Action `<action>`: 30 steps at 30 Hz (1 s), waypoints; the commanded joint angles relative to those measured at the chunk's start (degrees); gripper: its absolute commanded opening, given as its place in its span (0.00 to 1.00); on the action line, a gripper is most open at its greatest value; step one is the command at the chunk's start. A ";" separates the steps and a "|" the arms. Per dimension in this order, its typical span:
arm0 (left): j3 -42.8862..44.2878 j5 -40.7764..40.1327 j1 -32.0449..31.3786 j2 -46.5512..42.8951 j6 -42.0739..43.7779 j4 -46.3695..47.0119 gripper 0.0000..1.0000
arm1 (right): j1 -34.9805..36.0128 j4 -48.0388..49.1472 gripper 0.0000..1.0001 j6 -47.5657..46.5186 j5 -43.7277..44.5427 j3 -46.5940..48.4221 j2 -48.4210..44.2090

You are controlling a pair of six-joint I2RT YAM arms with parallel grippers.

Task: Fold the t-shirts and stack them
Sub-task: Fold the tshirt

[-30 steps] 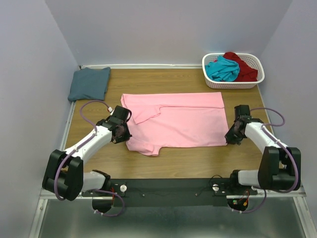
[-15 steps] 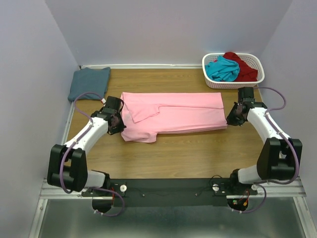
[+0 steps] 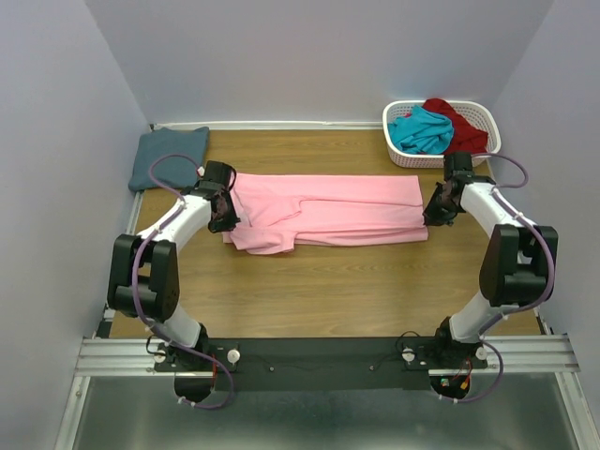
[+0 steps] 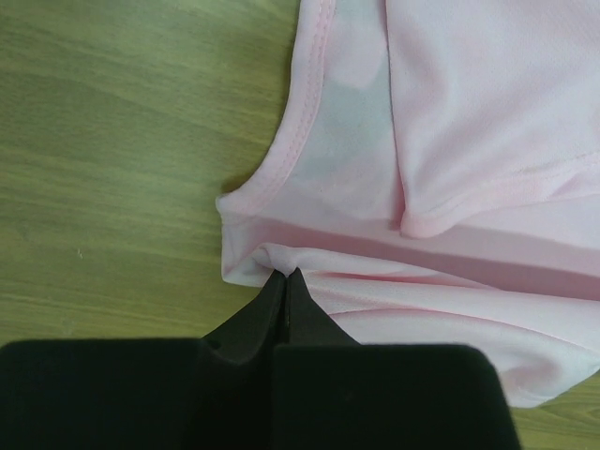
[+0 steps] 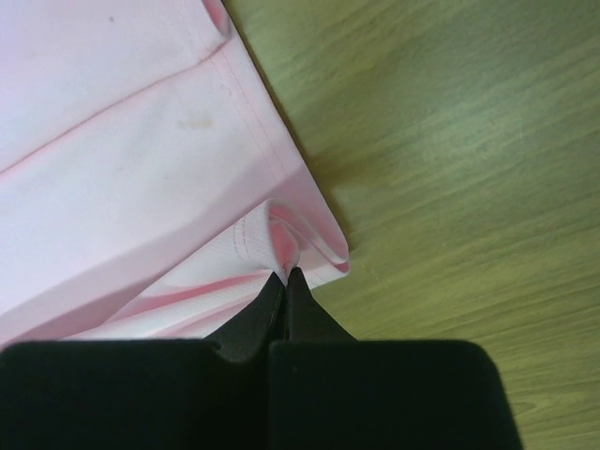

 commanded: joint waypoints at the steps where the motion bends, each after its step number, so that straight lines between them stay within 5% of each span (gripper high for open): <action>1: 2.02 -1.01 1.14 2.96 1.68 0.69 0.00 | -0.40 1.67 0.01 -1.03 0.79 2.44 2.77; 30: 7.11 -3.47 1.41 9.04 0.80 4.30 0.00 | -0.40 5.63 0.01 -0.33 6.06 3.06 8.14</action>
